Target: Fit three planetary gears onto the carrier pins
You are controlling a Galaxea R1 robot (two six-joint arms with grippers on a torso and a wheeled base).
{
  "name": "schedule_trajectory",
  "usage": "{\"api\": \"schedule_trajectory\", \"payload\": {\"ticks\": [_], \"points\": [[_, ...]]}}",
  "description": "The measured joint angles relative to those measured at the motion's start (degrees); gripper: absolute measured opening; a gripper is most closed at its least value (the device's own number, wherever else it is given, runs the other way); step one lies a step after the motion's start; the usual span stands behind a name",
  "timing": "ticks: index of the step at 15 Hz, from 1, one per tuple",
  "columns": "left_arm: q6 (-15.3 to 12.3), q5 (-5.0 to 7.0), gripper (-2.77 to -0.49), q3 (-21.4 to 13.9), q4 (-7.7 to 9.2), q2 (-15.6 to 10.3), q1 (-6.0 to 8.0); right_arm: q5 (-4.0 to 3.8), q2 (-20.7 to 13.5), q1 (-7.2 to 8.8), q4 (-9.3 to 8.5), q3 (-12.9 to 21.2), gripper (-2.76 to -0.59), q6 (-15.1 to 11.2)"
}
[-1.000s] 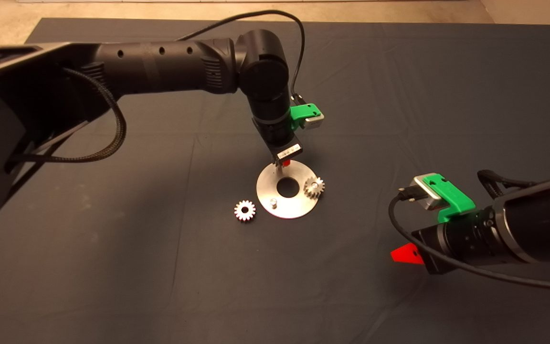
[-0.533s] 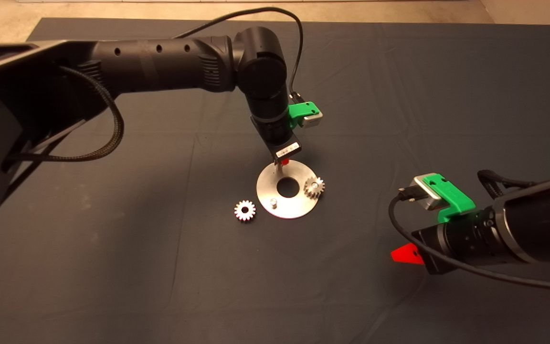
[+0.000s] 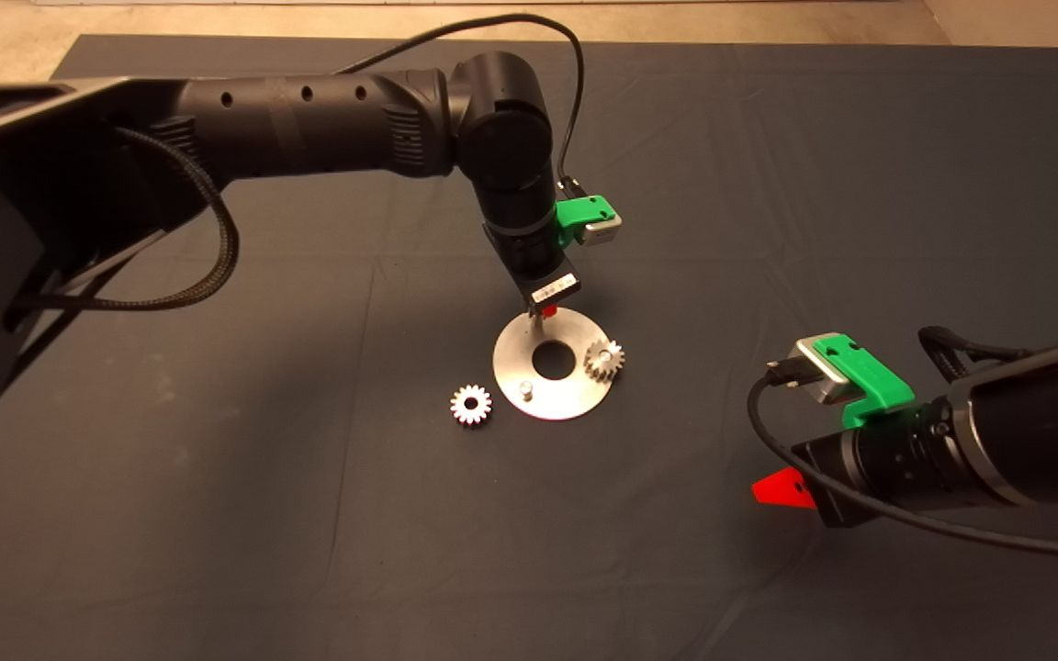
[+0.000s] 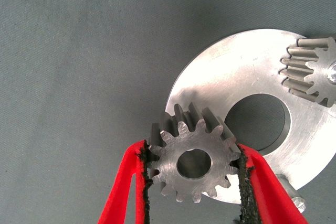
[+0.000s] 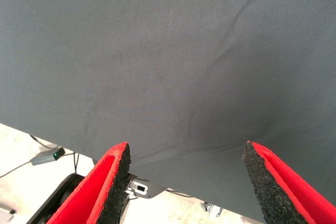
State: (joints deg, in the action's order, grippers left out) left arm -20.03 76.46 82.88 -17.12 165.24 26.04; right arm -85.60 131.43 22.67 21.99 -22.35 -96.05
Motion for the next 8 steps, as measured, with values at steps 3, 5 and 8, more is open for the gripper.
{"api": "schedule_trajectory", "payload": {"ticks": [3, 5, 8], "points": [[0.0, 0.00, -2.49, 0.0, 0.00, 0.0, 0.00, 0.00, 0.0, 0.00, 0.00, 0.0, -1.75, 0.0], [0.0, 0.00, -2.49, -0.1, 0.00, 0.0, 0.00, 0.00, 0.0, 0.00, 0.00, 0.0, -1.75, 0.0], [0.0, 0.00, -2.49, -0.1, 0.00, 0.0, -0.02, 0.02, 0.0, 0.00, 0.00, 0.0, -1.75, 0.0]]}}
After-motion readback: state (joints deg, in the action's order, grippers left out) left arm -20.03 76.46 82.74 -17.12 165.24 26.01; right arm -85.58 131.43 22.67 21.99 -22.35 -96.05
